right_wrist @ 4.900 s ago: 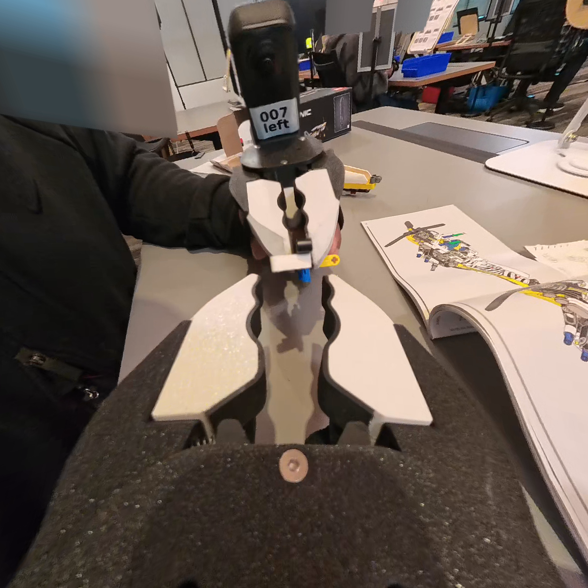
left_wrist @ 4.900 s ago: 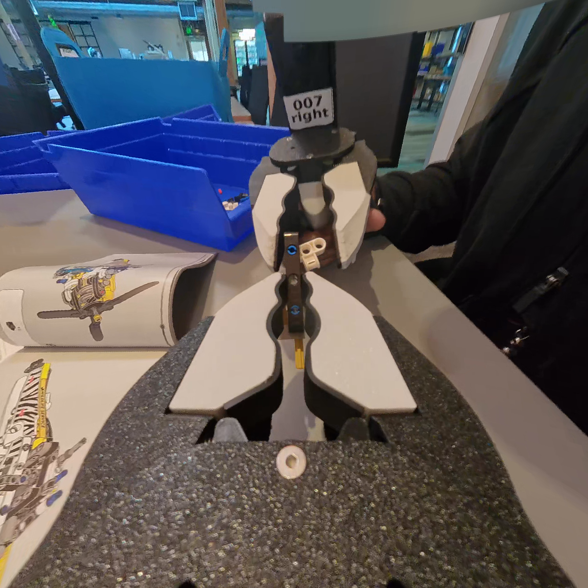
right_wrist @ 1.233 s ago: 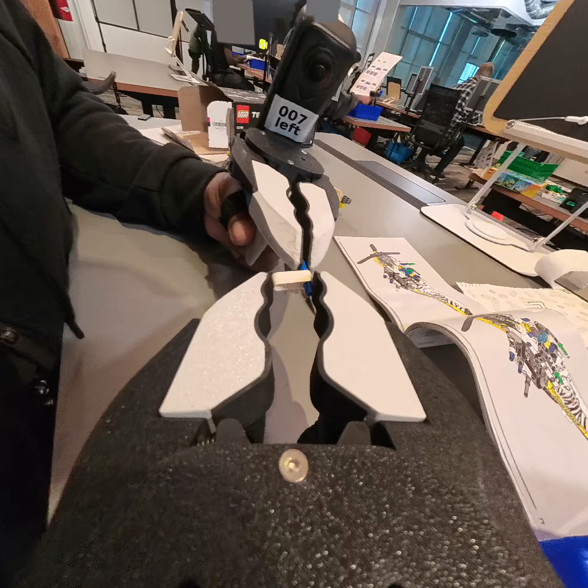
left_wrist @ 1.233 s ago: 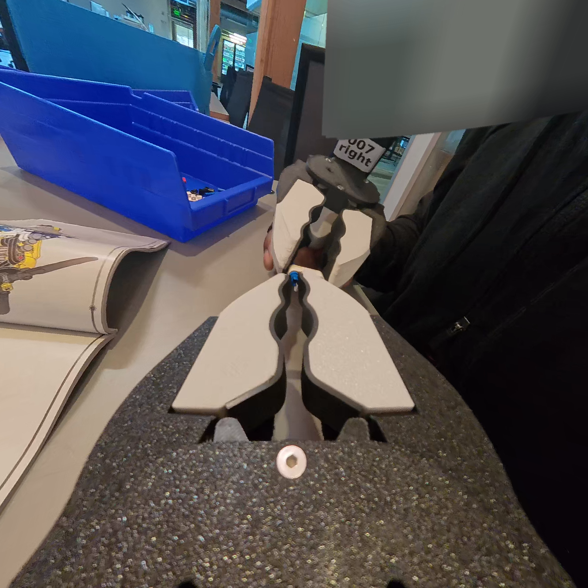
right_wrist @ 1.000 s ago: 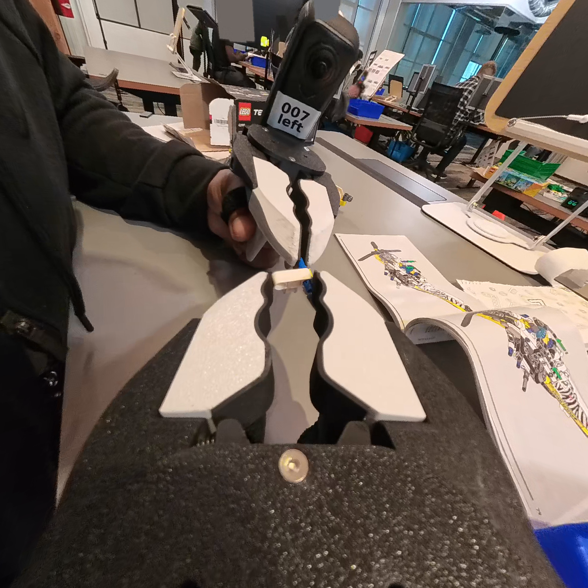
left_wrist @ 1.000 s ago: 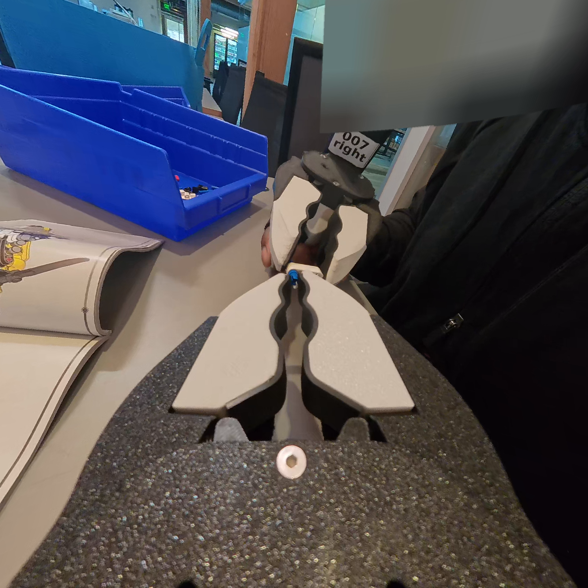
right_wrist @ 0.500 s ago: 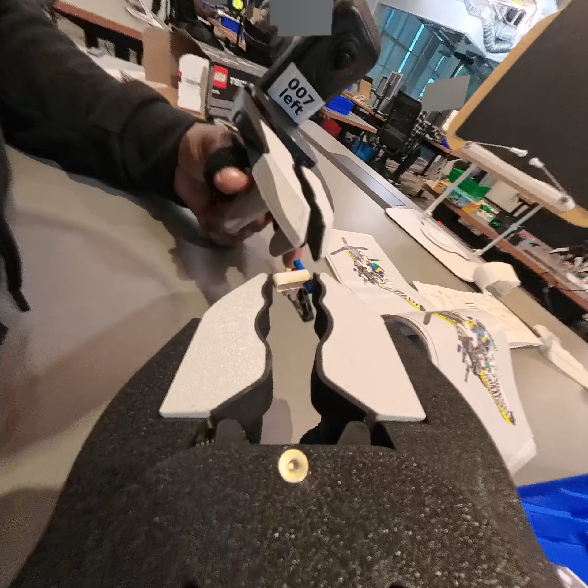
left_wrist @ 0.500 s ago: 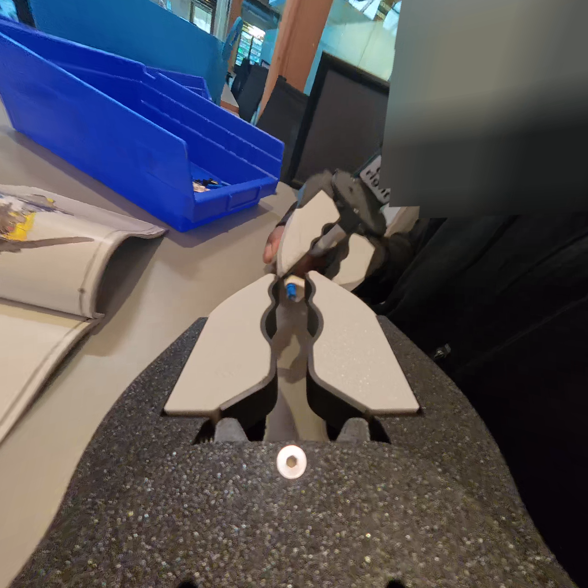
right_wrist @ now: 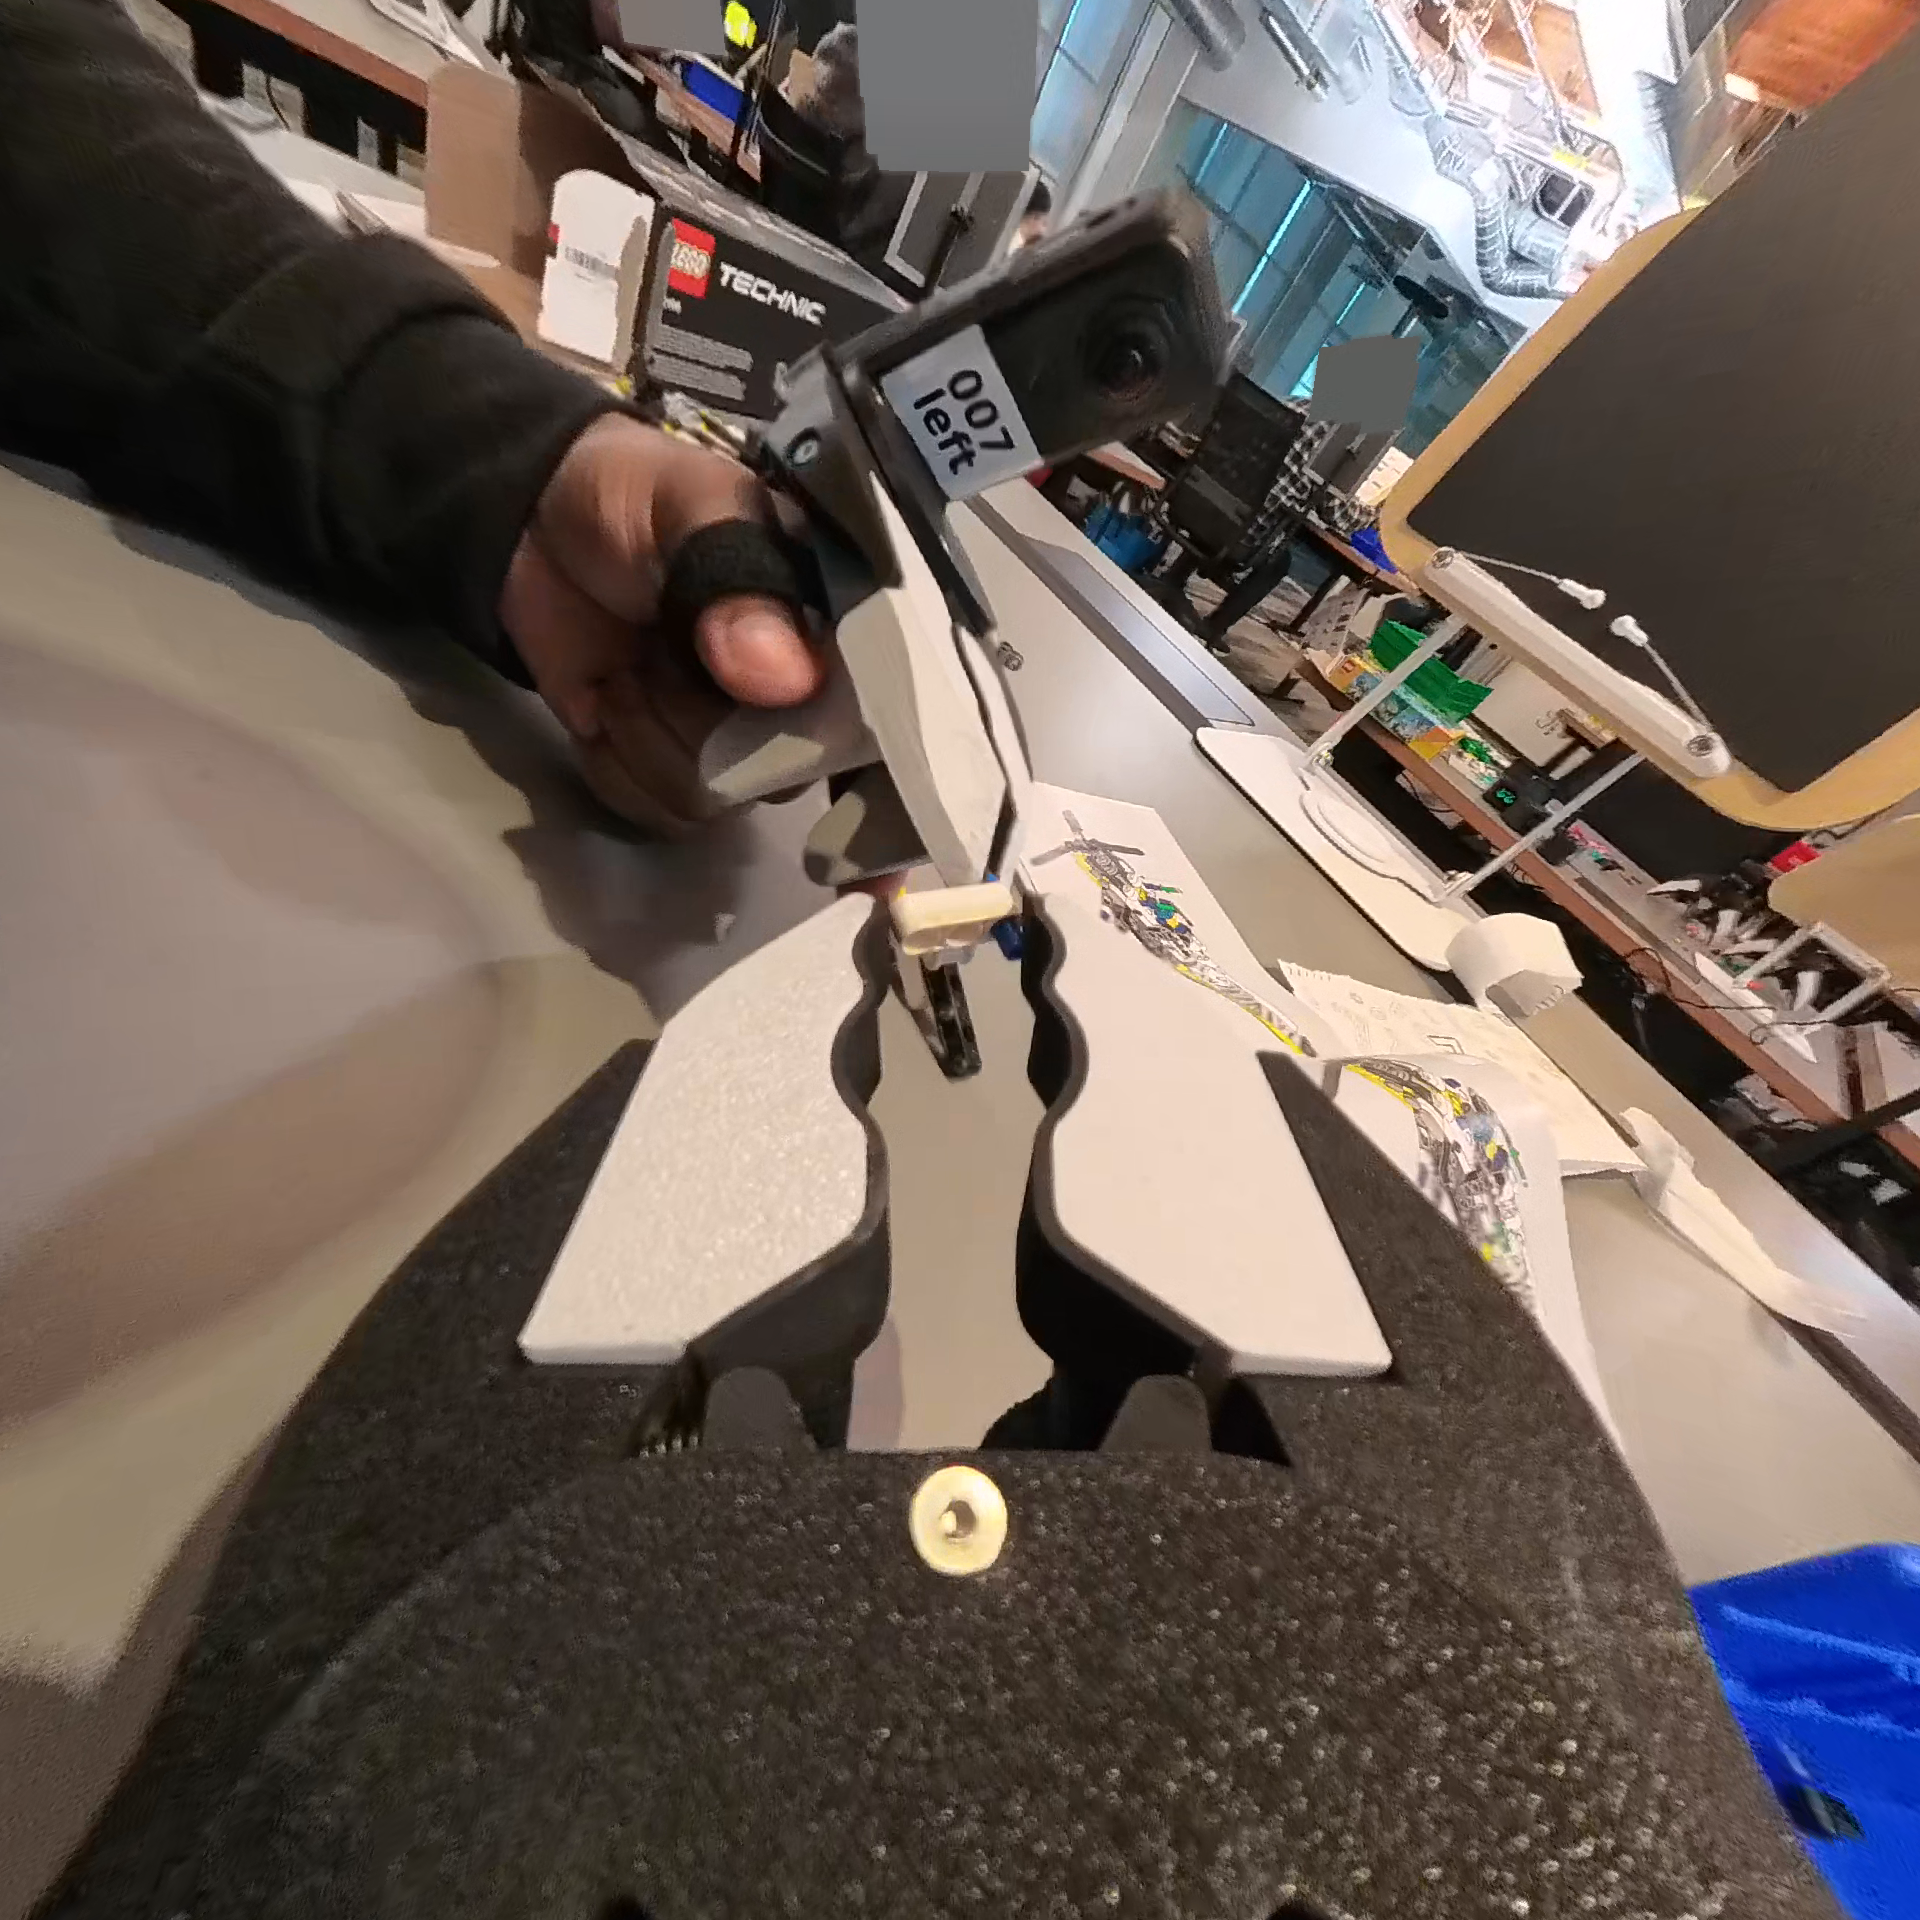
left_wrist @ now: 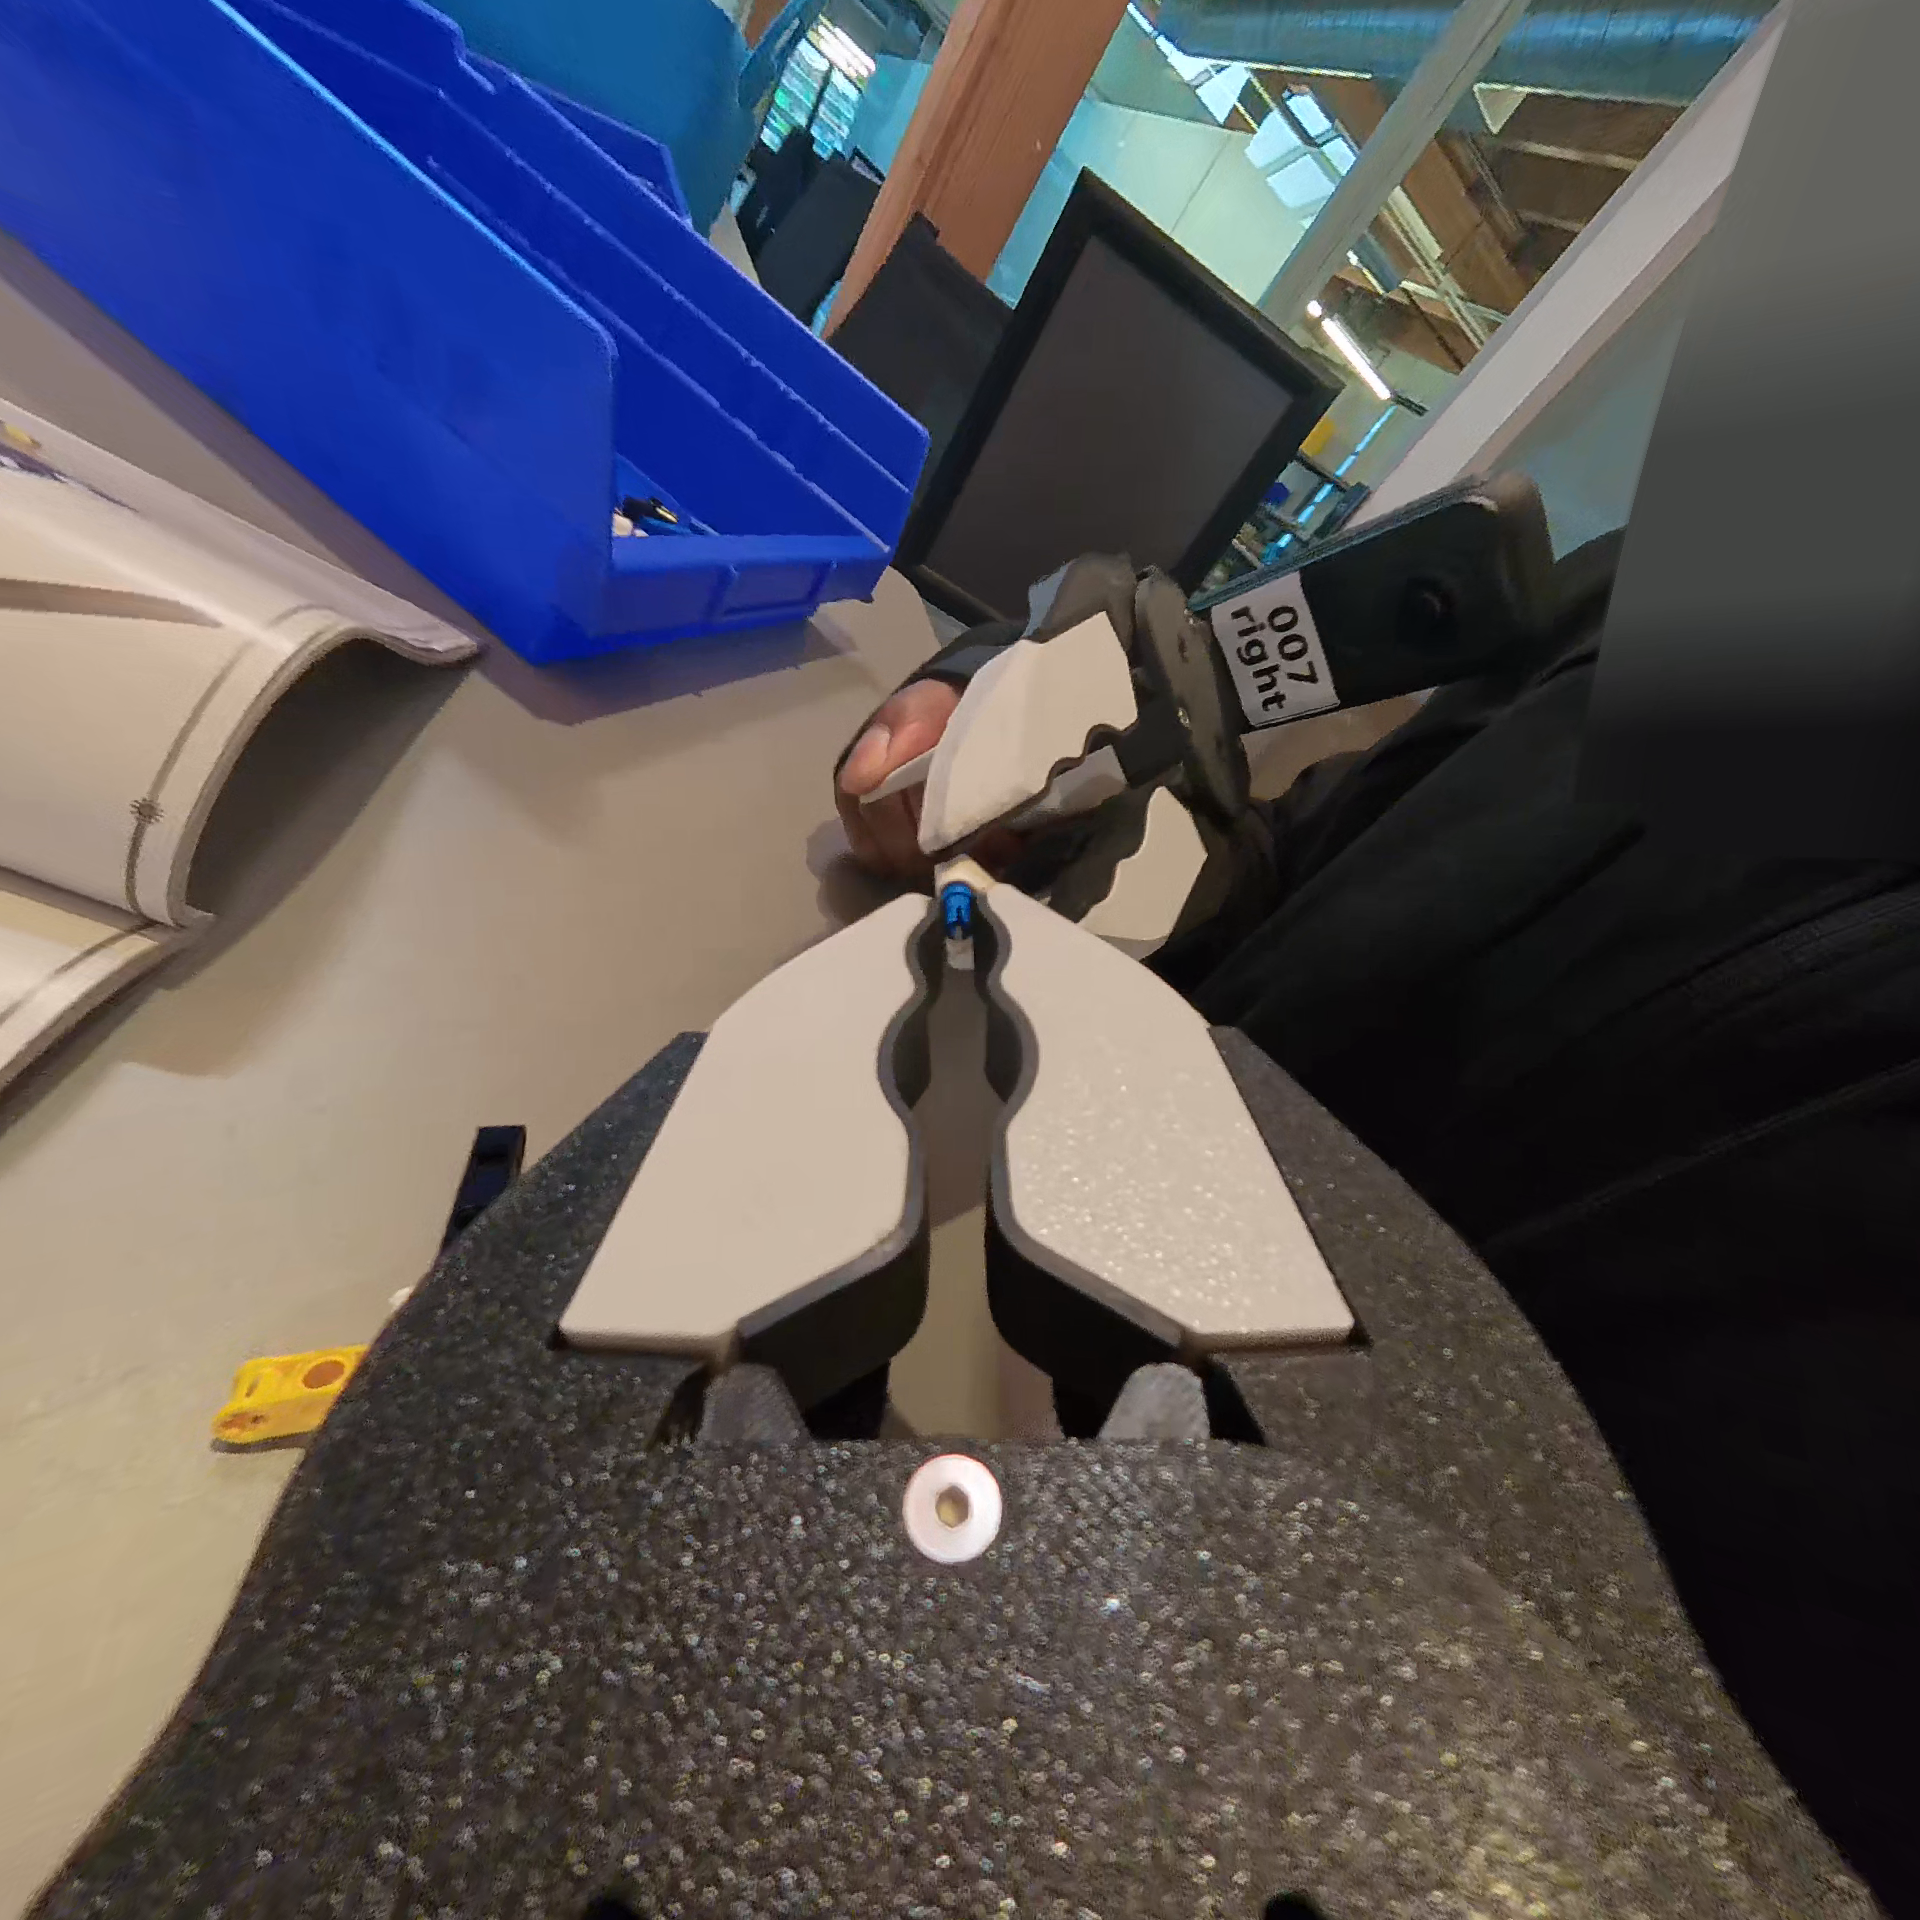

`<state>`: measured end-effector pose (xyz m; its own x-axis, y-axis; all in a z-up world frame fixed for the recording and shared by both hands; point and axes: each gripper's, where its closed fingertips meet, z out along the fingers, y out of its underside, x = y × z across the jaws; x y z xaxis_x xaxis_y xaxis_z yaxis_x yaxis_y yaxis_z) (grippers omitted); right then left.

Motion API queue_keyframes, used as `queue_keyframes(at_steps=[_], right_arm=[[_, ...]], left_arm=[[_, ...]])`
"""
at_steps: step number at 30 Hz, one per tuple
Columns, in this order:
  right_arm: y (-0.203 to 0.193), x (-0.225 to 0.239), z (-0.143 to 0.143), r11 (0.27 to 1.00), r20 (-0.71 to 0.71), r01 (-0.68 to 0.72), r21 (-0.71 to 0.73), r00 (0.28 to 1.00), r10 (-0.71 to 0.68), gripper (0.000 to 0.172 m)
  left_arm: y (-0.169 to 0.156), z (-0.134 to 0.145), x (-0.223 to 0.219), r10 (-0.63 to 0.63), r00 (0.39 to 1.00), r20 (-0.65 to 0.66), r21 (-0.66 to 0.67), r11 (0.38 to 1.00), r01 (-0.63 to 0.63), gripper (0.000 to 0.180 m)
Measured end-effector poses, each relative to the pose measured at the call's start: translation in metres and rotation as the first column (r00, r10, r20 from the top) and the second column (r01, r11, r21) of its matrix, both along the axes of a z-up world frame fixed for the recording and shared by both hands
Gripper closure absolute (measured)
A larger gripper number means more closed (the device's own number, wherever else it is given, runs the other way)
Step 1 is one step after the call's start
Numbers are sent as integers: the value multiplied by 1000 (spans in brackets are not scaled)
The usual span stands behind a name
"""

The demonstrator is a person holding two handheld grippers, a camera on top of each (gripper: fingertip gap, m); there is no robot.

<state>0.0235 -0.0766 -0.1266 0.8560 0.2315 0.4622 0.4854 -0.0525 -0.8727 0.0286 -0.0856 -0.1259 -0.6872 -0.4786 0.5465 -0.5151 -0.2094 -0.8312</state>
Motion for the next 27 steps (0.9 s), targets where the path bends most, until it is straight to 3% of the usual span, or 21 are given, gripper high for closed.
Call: queue_keyframes(at_steps=[5, 8, 13, 18, 22, 27], right_arm=[[-3, -6, 5, 992, -250, -125, -20, 961, 116, 140], [-5, -6, 5, 979, -355, -197, -50, 920, 167, 142], [-7, -19, -2, 942, -394, -316, -115, 885, 248, 155], [-8, -27, -4, 909, -404, -393, -137, 860, 311, 155], [-8, -29, -5, 907, -365, -401, -129, 870, 333, 156], [-7, -26, 4, 930, -342, -362, -66, 883, 320, 156]], left_arm=[[0, 1, -7, -26, 959, 283, 245, 968, -46, 174], [-2, 5, -11, -84, 888, 451, 383, 917, -107, 174], [-9, 2, -21, -234, 742, 628, 562, 796, -224, 174], [-12, 0, -27, -325, 653, 684, 613, 741, -274, 174], [-12, -1, -29, -344, 626, 700, 624, 720, -303, 174], [-10, 7, -27, -241, 665, 707, 537, 795, -282, 174]])
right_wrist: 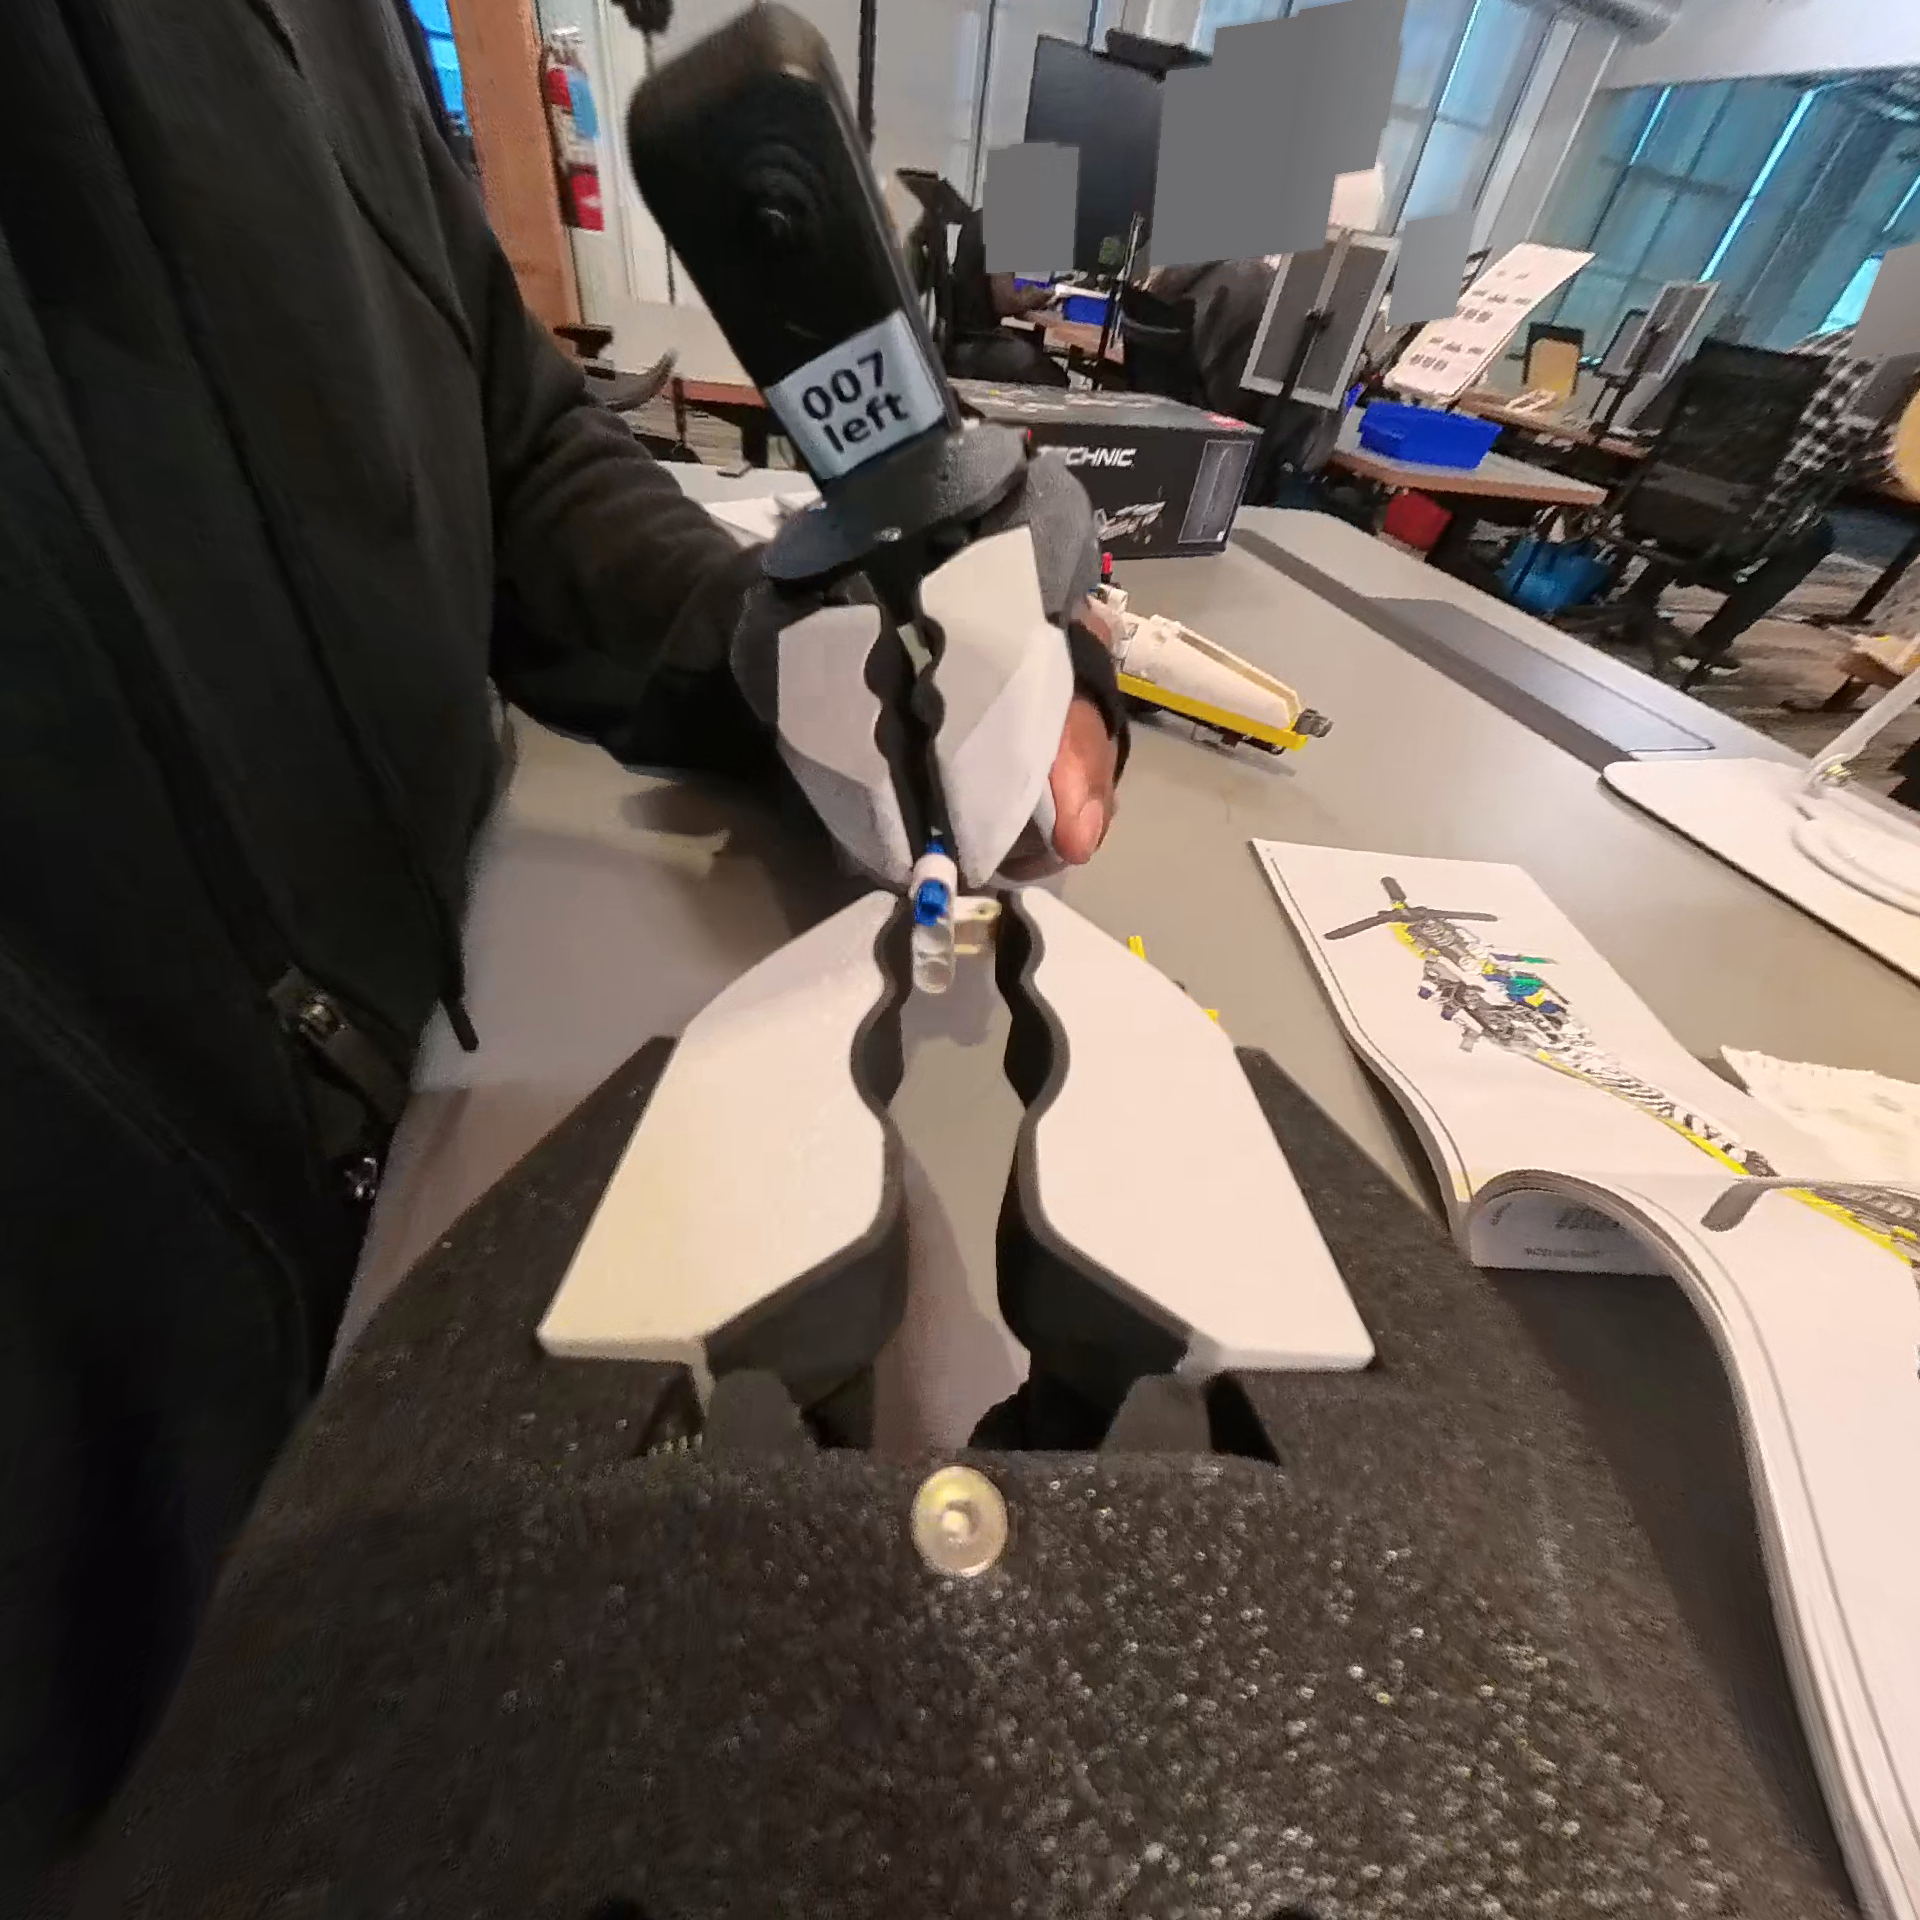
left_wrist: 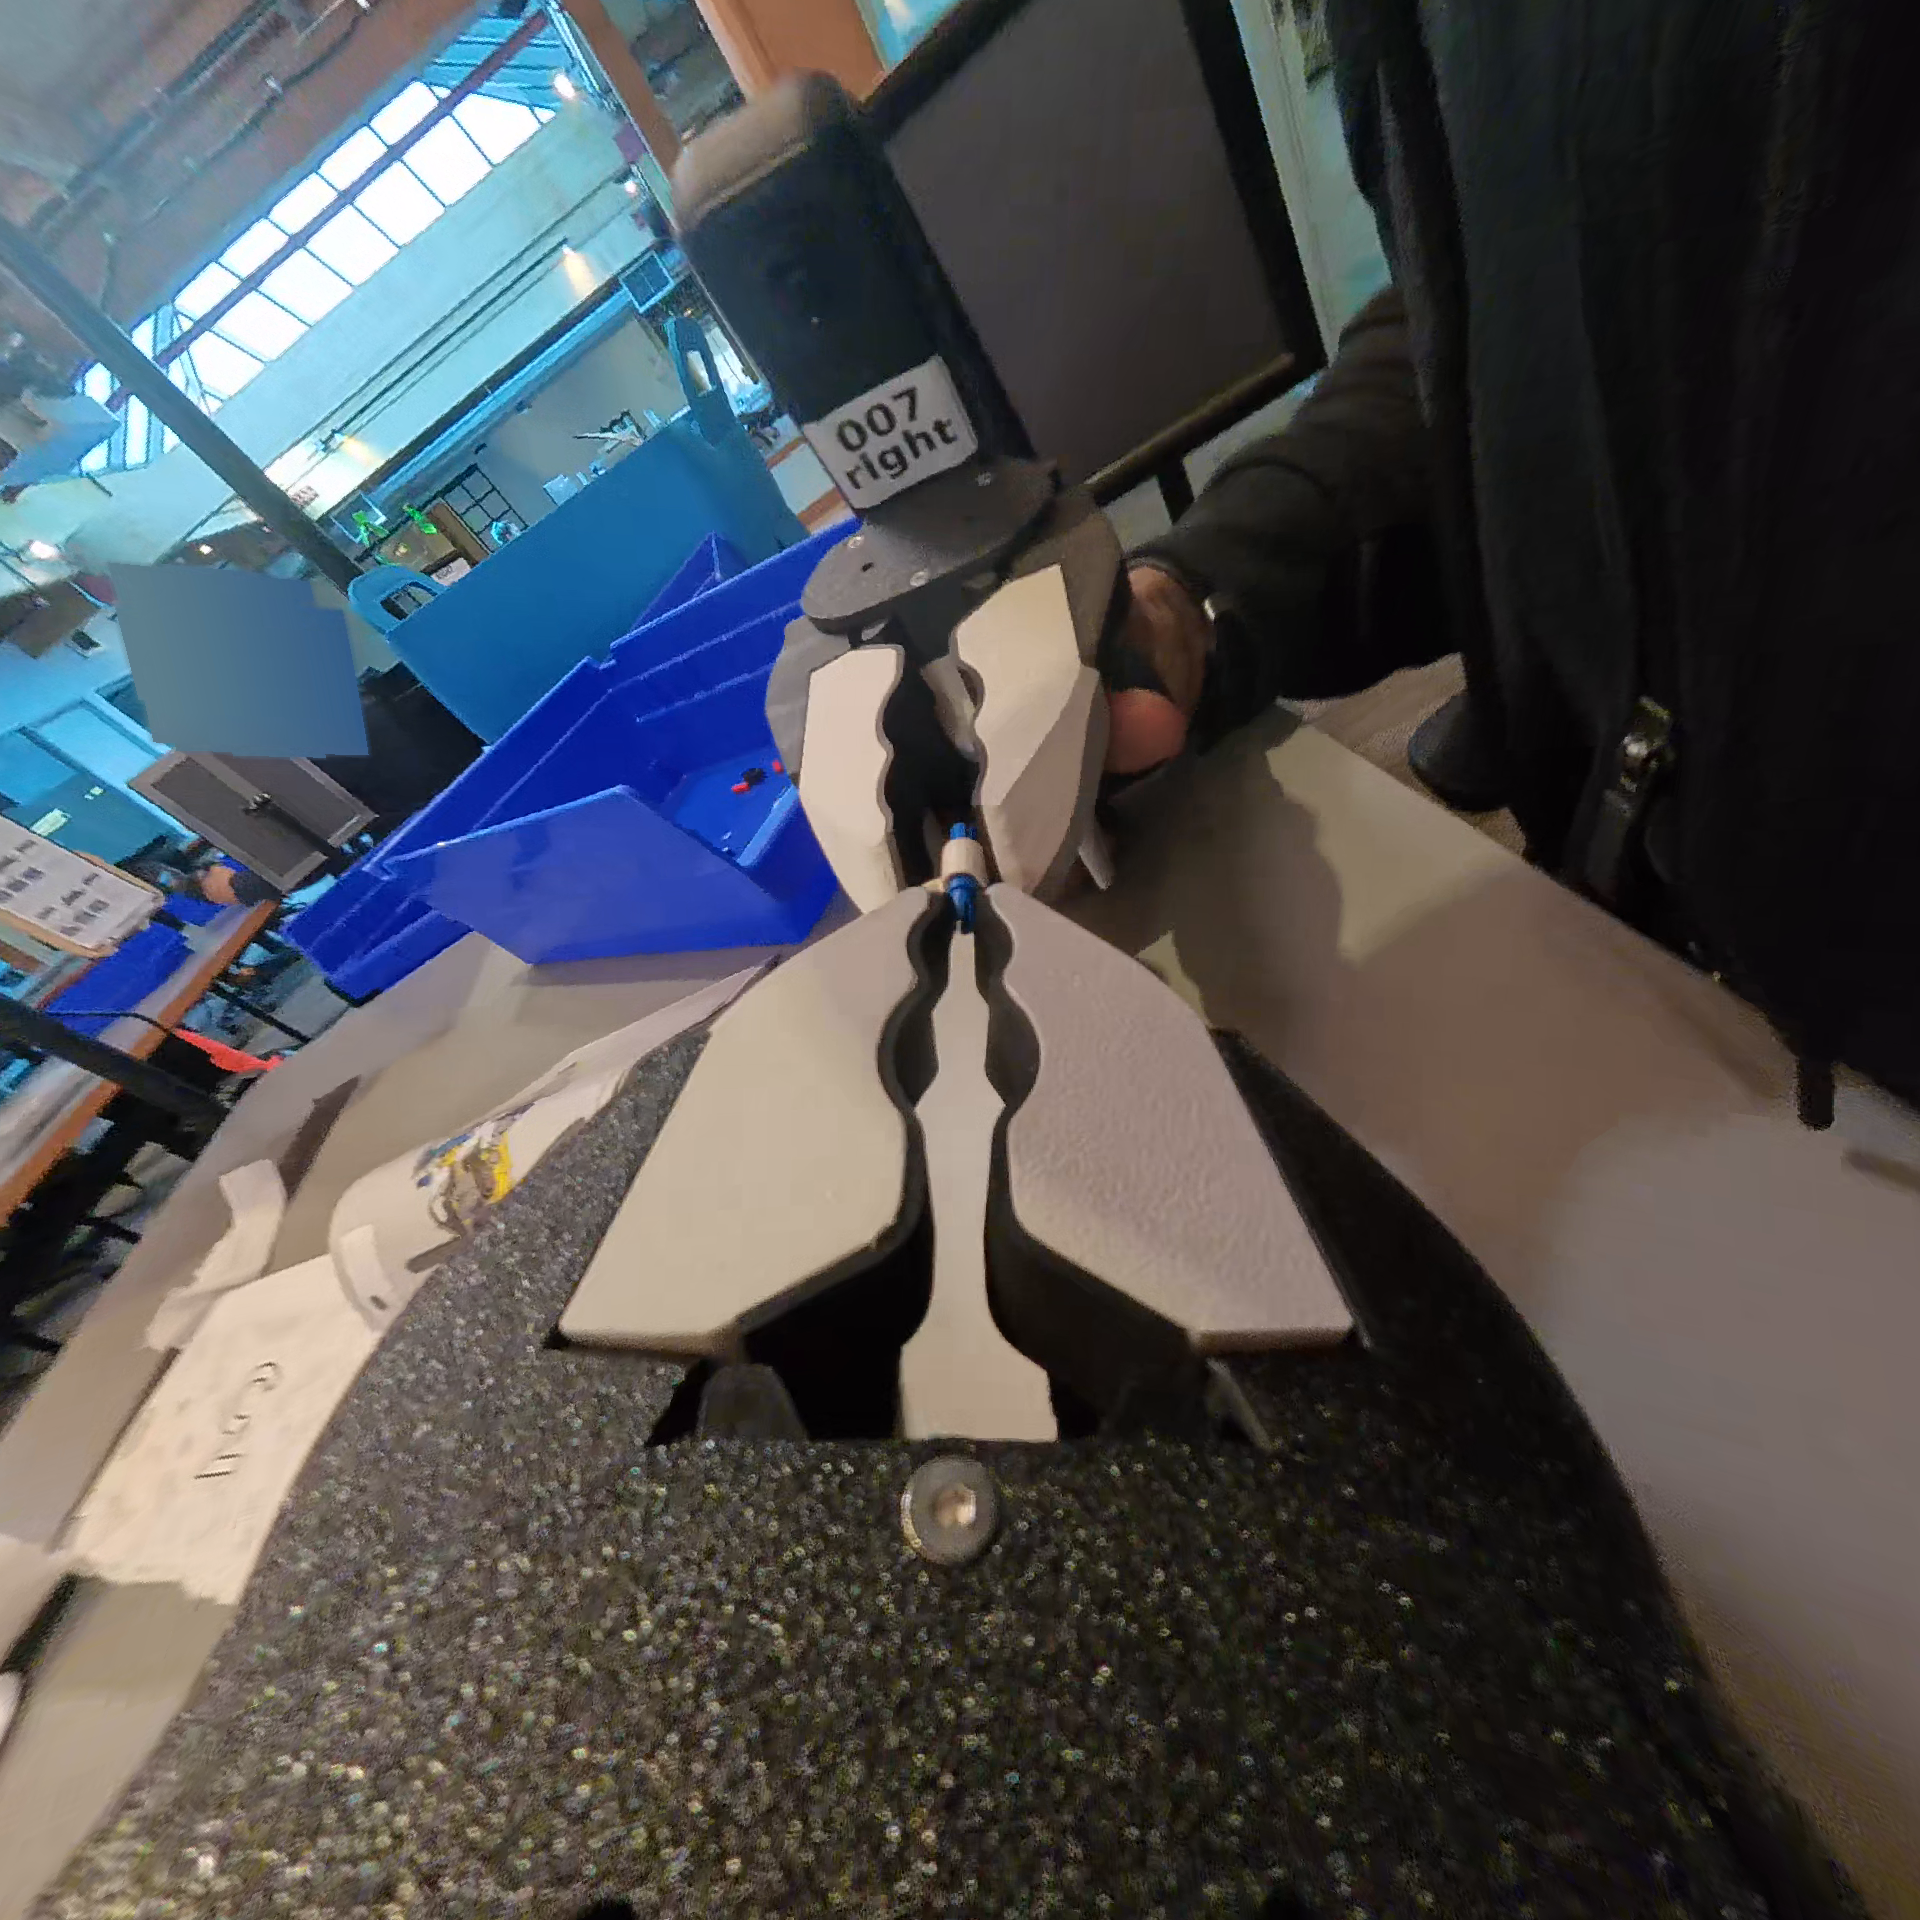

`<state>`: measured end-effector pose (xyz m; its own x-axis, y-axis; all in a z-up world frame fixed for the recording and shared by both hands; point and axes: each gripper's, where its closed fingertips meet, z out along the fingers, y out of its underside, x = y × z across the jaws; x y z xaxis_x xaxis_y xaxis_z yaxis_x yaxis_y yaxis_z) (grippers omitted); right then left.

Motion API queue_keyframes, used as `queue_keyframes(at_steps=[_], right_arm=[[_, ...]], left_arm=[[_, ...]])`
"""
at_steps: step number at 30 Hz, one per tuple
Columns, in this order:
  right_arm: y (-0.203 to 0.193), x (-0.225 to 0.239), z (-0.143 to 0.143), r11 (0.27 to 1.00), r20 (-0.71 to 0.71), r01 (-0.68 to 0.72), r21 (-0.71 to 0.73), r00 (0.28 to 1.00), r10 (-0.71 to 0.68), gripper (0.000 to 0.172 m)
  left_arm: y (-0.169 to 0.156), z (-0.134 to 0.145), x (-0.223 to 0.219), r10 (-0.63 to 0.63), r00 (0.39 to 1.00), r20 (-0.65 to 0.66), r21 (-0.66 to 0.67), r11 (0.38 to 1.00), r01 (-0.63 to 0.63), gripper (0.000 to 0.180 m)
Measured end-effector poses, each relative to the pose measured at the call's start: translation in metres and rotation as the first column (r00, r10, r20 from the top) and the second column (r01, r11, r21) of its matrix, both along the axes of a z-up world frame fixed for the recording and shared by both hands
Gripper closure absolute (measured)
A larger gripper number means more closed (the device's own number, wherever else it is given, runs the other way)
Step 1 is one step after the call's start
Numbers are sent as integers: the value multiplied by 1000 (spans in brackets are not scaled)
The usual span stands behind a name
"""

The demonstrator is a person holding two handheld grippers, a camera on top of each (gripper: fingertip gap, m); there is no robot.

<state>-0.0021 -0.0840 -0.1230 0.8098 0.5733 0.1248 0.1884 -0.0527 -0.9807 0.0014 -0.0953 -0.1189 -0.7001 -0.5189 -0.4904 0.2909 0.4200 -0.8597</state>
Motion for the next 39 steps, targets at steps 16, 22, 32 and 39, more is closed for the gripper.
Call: queue_keyframes(at_steps=[16, 22, 32, 39], right_arm=[[-13, 33, 18, 995, -192, 91, 37, 978, -82, 157], [-19, 73, 13, 955, -108, 296, -9, 949, -295, 156], [-86, 236, 20, 426, -30, 895, -135, 426, -904, 137], [-99, 209, 6, 469, -98, 872, -139, 459, -883, 138]], left_arm=[[26, 18, 2, -34, 993, -117, -320, 947, -6, 174], [36, 4, 14, 39, 980, -195, -269, 959, -92, 174], [31, 12, 40, 96, 955, -279, -283, 943, -178, 174], [-19, 48, 118, 132, 940, -315, -211, 956, -205, 174]])
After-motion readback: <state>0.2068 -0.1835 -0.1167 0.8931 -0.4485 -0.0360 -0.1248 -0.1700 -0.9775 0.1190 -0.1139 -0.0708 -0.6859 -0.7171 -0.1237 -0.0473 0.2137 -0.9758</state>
